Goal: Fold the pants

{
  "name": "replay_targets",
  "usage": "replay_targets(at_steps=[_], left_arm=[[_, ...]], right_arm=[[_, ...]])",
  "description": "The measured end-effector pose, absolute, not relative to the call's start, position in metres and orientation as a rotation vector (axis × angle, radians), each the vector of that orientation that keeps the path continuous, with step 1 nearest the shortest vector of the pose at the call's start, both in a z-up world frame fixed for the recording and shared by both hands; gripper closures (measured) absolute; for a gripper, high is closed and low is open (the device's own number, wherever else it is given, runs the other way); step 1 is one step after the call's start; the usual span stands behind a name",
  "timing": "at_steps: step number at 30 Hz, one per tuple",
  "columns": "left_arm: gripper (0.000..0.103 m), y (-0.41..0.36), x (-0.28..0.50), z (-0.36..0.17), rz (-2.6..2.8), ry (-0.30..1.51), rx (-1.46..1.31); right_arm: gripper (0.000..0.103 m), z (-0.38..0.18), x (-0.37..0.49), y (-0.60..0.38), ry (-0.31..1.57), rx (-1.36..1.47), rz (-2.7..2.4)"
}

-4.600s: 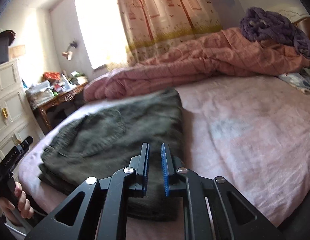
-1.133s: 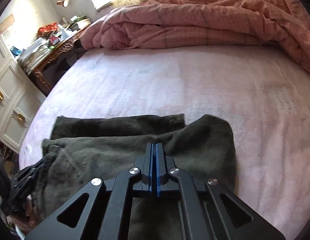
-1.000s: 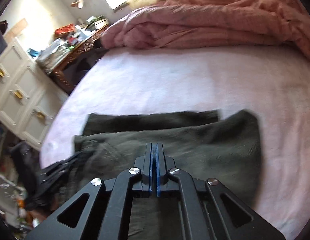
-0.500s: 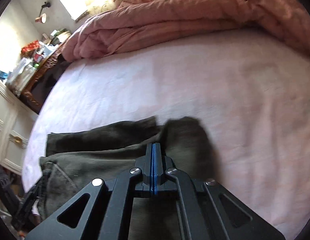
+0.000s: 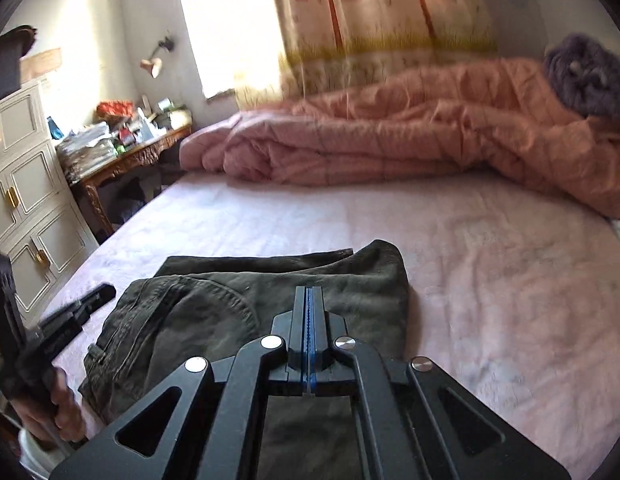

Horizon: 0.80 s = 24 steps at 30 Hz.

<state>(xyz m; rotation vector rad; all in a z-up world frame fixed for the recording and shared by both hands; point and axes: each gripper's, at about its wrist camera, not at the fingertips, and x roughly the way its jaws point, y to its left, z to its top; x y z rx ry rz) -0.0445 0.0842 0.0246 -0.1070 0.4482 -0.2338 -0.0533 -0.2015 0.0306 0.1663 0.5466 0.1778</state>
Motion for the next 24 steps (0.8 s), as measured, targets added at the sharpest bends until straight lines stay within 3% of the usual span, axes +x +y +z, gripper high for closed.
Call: replay_targets(at_steps=[9,12,15,19,20,22,23,24], left_arm=[[0.097,0.068,-0.107,-0.014,-0.224,0.415,-0.019],[0.097,0.074,-0.105,-0.040,-0.191,0.507,-0.053],[0.098,0.089,-0.100,-0.056,-0.232,0.548,-0.175],[0.098,0.080,-0.104,-0.051,-0.226,0.531,-0.103],[0.096,0.080,-0.105,-0.047,-0.252,0.528,-0.093],[0.082,0.084,-0.108,-0.036,-0.294,0.517,-0.079],[0.064,0.087,-0.110,-0.030,-0.283,0.504,-0.071],[0.060,0.091,-0.111,-0.023,-0.265,0.487,-0.063]], right_arm=[[0.103,-0.032,-0.138,-0.172,0.459,0.171,0.131],[0.103,-0.060,-0.140,-0.172,0.496,0.185,0.133],[0.103,-0.066,-0.137,-0.162,0.502,0.064,0.121],[0.103,-0.061,-0.133,-0.168,0.531,0.098,0.147],[0.103,-0.057,-0.131,-0.173,0.545,0.127,0.171],[0.103,-0.045,-0.127,-0.197,0.549,0.247,0.202],[0.100,-0.041,-0.126,-0.209,0.536,0.289,0.198],[0.095,-0.036,-0.124,-0.220,0.526,0.306,0.196]])
